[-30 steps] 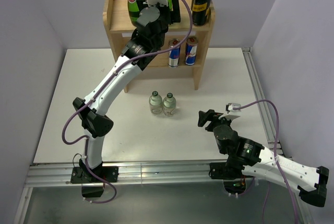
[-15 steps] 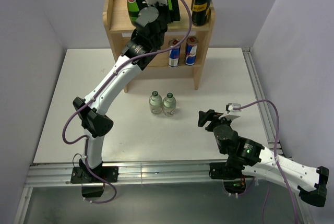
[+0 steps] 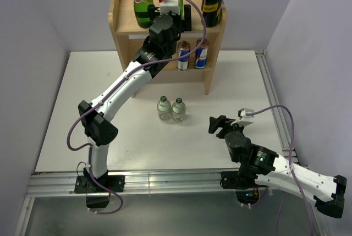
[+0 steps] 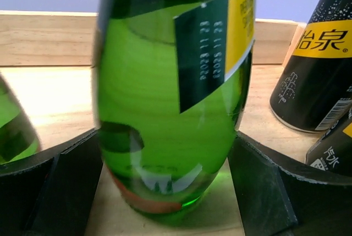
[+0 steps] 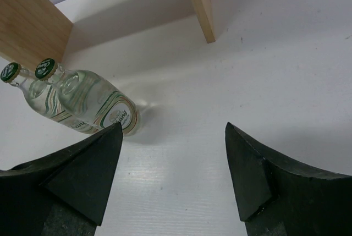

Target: Place and organize the beverage onto the shelf

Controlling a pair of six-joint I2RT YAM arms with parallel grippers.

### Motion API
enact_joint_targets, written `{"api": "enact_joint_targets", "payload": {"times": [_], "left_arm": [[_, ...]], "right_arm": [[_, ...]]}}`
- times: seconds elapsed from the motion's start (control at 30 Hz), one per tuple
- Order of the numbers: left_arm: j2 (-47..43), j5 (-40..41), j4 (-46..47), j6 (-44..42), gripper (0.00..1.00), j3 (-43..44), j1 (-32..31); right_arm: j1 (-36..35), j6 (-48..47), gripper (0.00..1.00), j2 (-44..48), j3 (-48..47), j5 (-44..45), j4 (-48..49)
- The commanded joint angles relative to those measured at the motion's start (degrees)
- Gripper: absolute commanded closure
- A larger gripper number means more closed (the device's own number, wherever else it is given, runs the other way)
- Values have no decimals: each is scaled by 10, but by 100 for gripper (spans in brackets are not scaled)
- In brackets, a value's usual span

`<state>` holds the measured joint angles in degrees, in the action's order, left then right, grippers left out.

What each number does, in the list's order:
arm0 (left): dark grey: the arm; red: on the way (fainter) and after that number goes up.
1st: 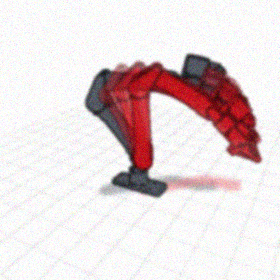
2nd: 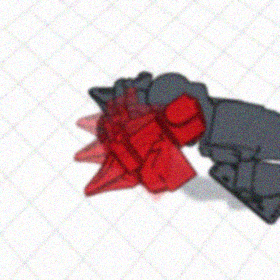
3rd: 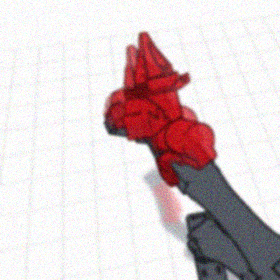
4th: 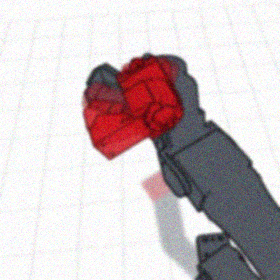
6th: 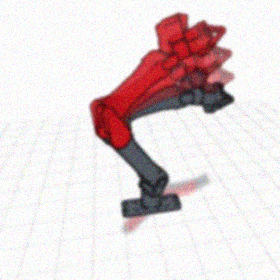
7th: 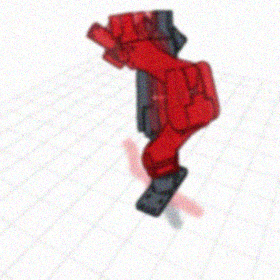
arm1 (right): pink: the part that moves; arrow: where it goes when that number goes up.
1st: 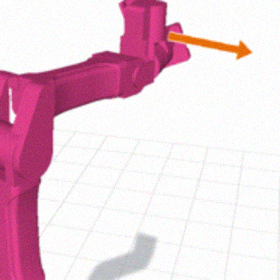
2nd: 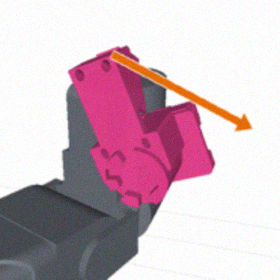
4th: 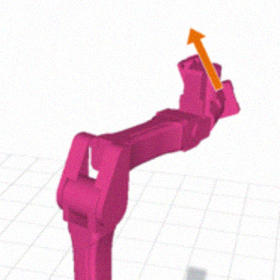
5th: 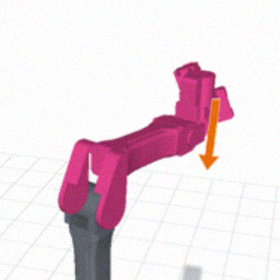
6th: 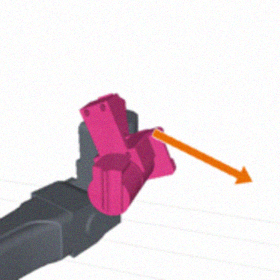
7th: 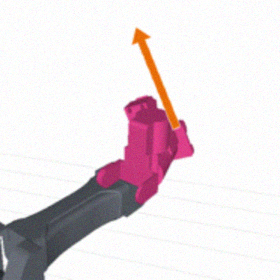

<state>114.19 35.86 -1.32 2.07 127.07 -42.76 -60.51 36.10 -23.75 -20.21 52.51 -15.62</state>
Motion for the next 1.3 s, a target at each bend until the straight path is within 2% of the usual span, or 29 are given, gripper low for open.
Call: {"api": "enact_joint_targets", "payload": {"times": [0.0, 0.17, 0.47, 0.77, 0.83, 0.87, 0.9, 0.97, 1.03, 1.07, 1.1, 1.2, 1.27], "left_arm": [[-50, 23, 39, -13, 7, -5, -8], [-57, 40, 40, -15, 7, -12, -16], [-109, 81, 70, -40, 8, -88, -47], [-218, 143, 79, -26, 10, -220, -83], [-264, 165, 87, -26, 8, -290, -109], [-281, 184, 82, 1, 8, -314, -117], [-300, 190, 77, 12, 6, -372, -126], [-361, 199, 48, 68, 2, -435, -149], [-404, 202, 15, 116, 1, -533, -167], [-446, 202, -9, 176, 1, -564, -171], [-468, 184, -11, 196, 1, -632, -174], [-530, 171, 8, 245, 1, -758, -182], [-552, 170, 29, 271, 1, -799, -183]], "right_arm": [[-2, 0, 18, 3, 3, 15, 23], [-2, 1, 18, 2, 3, 15, 23], [-2, 0, 18, 4, 3, 16, 23], [-3, -1, 19, 4, 6, 16, 26], [-2, -1, 19, 2, 5, 16, 24], [-2, -1, 19, 2, 5, 15, 25], [-2, -1, 19, 2, 6, 15, 25], [-2, -3, 19, 3, 6, 14, 27], [-2, -4, 19, 1, 6, 12, 28], [-2, -5, 19, -1, 7, 10, 30], [-2, -5, 18, -2, 7, 8, 32], [-2, -5, 16, -12, 7, 7, 35], [-2, -2, 14, -16, 8, 8, 37]]}}
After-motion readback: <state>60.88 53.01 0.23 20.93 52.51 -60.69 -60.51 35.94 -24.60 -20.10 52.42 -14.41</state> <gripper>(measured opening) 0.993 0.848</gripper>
